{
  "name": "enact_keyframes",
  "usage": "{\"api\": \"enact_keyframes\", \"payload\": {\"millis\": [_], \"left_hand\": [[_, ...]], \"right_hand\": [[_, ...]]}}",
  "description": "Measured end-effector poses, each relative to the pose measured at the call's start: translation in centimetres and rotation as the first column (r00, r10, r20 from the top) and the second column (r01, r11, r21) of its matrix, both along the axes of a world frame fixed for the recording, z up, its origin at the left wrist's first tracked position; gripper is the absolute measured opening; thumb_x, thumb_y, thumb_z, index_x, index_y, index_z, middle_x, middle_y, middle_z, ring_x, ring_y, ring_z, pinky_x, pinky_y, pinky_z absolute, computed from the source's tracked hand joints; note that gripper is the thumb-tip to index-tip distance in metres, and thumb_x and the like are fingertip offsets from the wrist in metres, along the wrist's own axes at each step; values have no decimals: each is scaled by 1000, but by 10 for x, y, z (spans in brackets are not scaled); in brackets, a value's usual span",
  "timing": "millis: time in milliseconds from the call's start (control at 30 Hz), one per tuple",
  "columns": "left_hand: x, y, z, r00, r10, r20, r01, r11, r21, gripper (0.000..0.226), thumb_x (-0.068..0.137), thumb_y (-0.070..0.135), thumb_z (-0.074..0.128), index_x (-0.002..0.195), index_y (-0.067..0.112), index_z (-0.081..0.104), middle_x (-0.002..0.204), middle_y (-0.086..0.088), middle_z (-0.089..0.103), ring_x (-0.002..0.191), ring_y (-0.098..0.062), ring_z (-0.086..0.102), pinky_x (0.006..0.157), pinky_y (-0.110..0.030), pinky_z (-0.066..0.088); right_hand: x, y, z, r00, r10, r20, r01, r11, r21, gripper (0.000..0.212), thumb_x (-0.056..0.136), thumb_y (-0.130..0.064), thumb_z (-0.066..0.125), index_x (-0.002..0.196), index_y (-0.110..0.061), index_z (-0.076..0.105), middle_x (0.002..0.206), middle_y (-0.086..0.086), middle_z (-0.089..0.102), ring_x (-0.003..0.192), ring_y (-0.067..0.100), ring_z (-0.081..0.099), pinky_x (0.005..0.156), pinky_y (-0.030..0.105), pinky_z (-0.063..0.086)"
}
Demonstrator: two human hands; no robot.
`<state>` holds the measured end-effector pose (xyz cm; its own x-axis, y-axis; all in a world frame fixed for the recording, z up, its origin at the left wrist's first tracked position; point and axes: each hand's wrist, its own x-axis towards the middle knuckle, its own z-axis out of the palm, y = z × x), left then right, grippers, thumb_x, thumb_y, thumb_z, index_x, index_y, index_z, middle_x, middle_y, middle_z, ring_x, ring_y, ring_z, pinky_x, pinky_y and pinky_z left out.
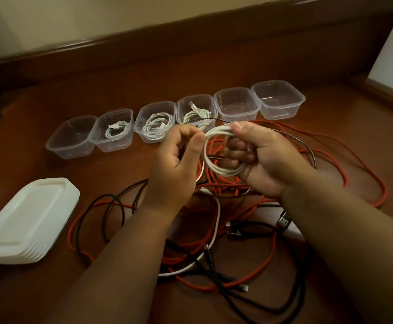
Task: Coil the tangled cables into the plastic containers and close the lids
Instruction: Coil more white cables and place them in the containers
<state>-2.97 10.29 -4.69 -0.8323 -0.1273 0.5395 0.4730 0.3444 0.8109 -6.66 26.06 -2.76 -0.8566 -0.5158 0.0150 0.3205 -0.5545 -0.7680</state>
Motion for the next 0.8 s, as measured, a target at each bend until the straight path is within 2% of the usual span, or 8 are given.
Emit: {"api": "enact_keyframes", "payload": {"millis": [100, 200, 300, 367, 500, 567, 667, 800], "left_hand": [[0, -2, 2, 987, 110, -114, -117, 991, -62, 3, 97, 26, 60, 96, 25, 62, 88, 1, 62, 77, -12, 60, 70, -28, 49], [1, -4, 5, 955, 208, -211, -232, 968, -93, 3, 93, 23, 67, 94, 26, 66, 95, 2, 62, 84, -16, 64, 73, -25, 53], [4, 1, 6, 979, 184, -90, -184, 983, 11, 6, 95, 22, 65, 94, 25, 69, 83, 5, 71, 77, -11, 69, 69, -28, 57], [5, 11, 6, 990, 141, 29, -144, 976, 166, 13, 97, 20, 61, 92, 24, 72, 79, 2, 74, 74, -13, 71, 69, -30, 57], [6, 23, 5, 974, -80, 213, -31, 879, 476, 19, 93, 30, 62, 93, 17, 76, 91, -5, 76, 91, -17, 72, 84, -34, 53], [7, 25, 4, 957, -154, 245, 11, 865, 502, 21, 86, 28, 68, 102, 15, 75, 99, -6, 76, 98, -19, 71, 87, -34, 53], [5, 23, 3, 948, -183, 261, 20, 850, 526, 17, 90, 6, 63, 104, 10, 73, 98, -9, 76, 96, -20, 72, 81, -28, 55], [4, 20, 5, 919, -293, 263, 68, 776, 628, 15, 90, 6, 58, 100, 8, 70, 92, -10, 74, 87, -18, 71, 72, -27, 55]], "right_hand": [[-3, 4, 3, 999, -15, 30, 17, 996, -87, 19, 96, -13, 46, 77, -11, 50, 57, -4, 33, 42, 3, 22, 47, 19, 30], [-2, 3, 1, 1000, 16, 24, -12, 990, -139, 10, 89, -16, 50, 81, -11, 47, 57, -5, 31, 43, 3, 20, 48, 19, 29], [0, 1, 0, 999, 36, -4, -36, 986, -163, 9, 90, -17, 50, 83, -12, 45, 58, -4, 31, 43, 3, 20, 48, 19, 30], [1, 0, 1, 1000, 3, -20, -6, 990, -141, 10, 92, -15, 48, 83, -10, 47, 58, -4, 32, 44, 4, 22, 49, 20, 30], [3, -4, -1, 986, -156, -64, 153, 987, -41, 19, 101, -12, 42, 83, -10, 49, 58, -2, 38, 46, 6, 27, 51, 23, 33], [2, -4, -3, 967, -213, -138, 218, 976, 21, 16, 101, -12, 43, 87, -10, 49, 59, -2, 41, 46, 6, 34, 53, 25, 35], [1, -3, -4, 922, -260, -286, 309, 940, 143, 13, 101, -11, 45, 90, -11, 50, 63, 0, 46, 50, 8, 41, 57, 27, 37], [2, -4, -5, 842, -267, -469, 413, 878, 243, 11, 100, -7, 48, 92, -14, 53, 66, -2, 53, 57, 9, 50, 56, 23, 45]]}}
